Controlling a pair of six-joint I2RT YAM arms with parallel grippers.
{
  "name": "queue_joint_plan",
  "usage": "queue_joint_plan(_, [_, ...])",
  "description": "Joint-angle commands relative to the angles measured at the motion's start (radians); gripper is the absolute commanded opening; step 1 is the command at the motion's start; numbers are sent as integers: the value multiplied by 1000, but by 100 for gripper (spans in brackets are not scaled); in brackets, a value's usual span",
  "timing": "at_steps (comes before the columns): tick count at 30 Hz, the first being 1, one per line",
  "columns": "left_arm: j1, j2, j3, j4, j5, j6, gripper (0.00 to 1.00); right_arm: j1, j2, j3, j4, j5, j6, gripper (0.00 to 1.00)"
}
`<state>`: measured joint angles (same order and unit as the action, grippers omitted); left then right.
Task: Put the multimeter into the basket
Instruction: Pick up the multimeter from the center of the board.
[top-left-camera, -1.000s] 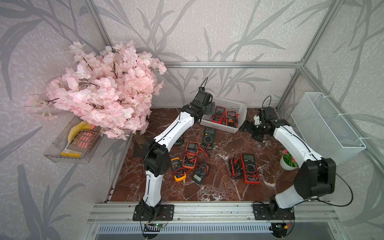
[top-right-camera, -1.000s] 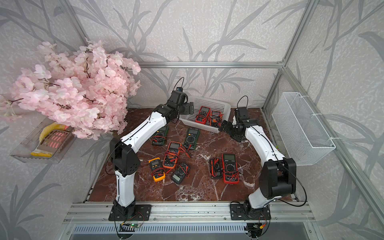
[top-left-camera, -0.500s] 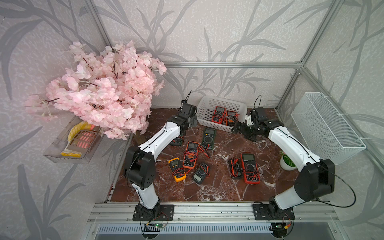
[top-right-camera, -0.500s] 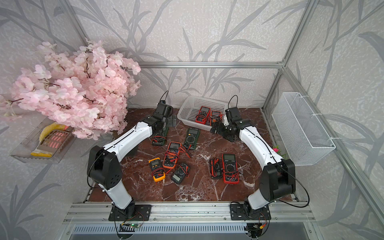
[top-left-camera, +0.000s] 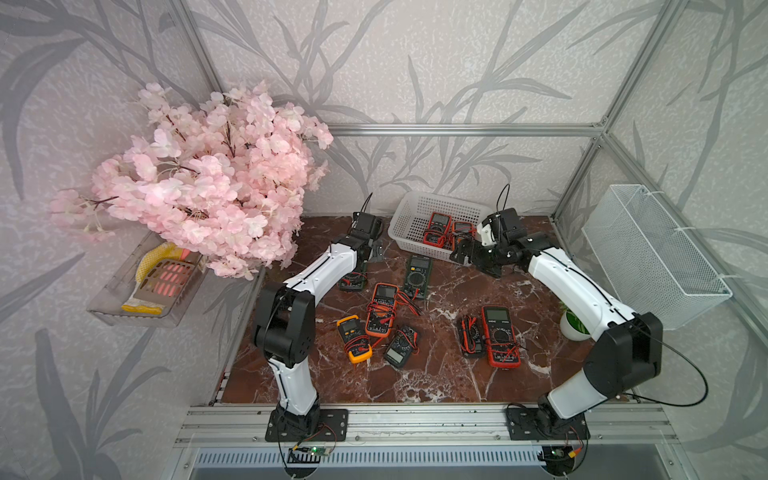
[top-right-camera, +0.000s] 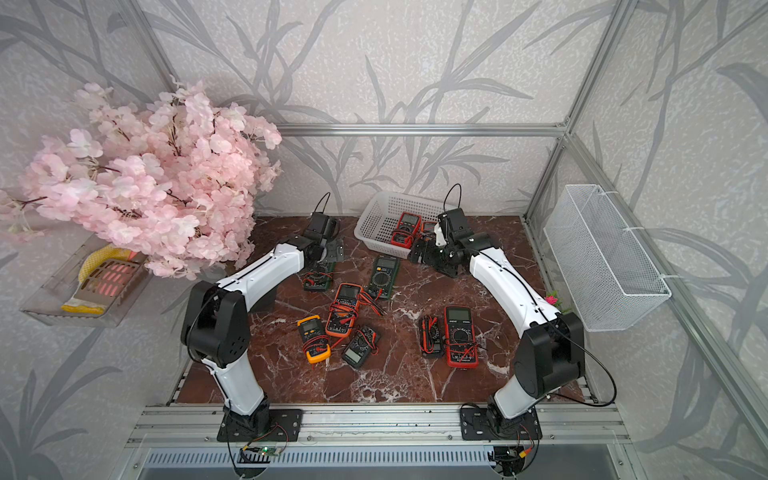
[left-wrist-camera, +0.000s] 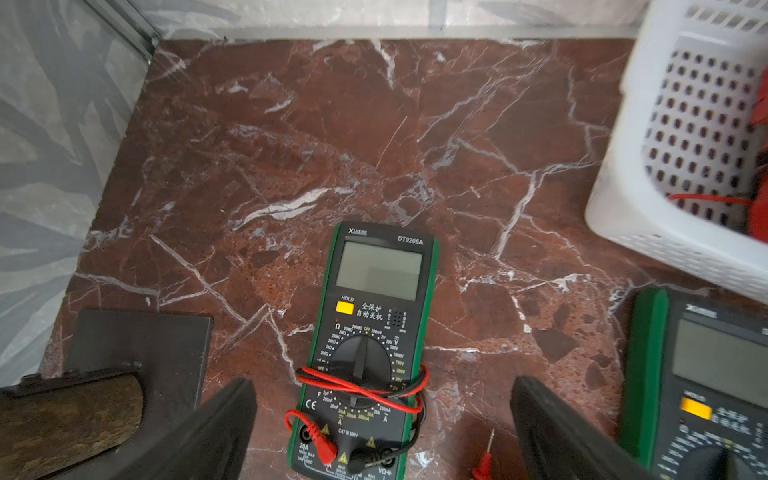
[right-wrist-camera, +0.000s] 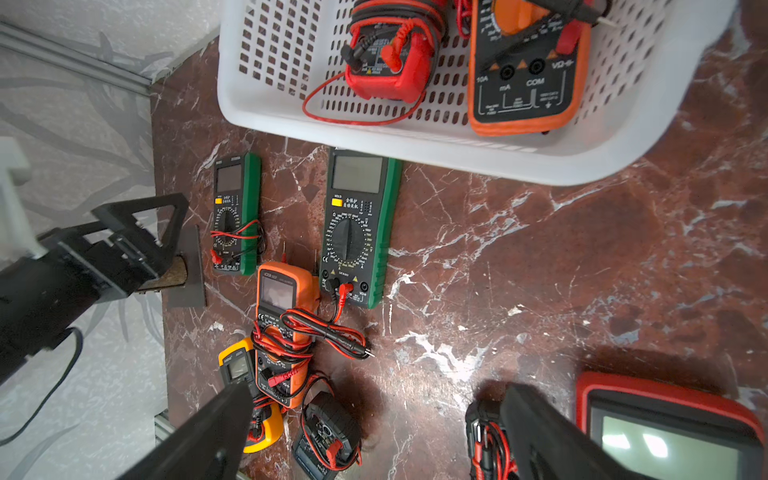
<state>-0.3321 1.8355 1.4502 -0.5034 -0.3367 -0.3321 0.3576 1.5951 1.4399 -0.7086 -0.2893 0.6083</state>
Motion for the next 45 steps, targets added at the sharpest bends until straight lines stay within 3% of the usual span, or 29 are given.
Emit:
queue_joint_plan(1, [39, 40, 25, -42, 58, 14, 100, 22, 23, 38, -8, -2, -12, 99])
queue_joint_plan(12, [93, 183, 123, -167, 208, 68, 100, 51, 49, 60, -2, 2, -5, 99])
queue_joint_plan(45, [133, 381, 246, -225, 282, 83, 100, 63, 85, 96, -28, 22, -14, 99])
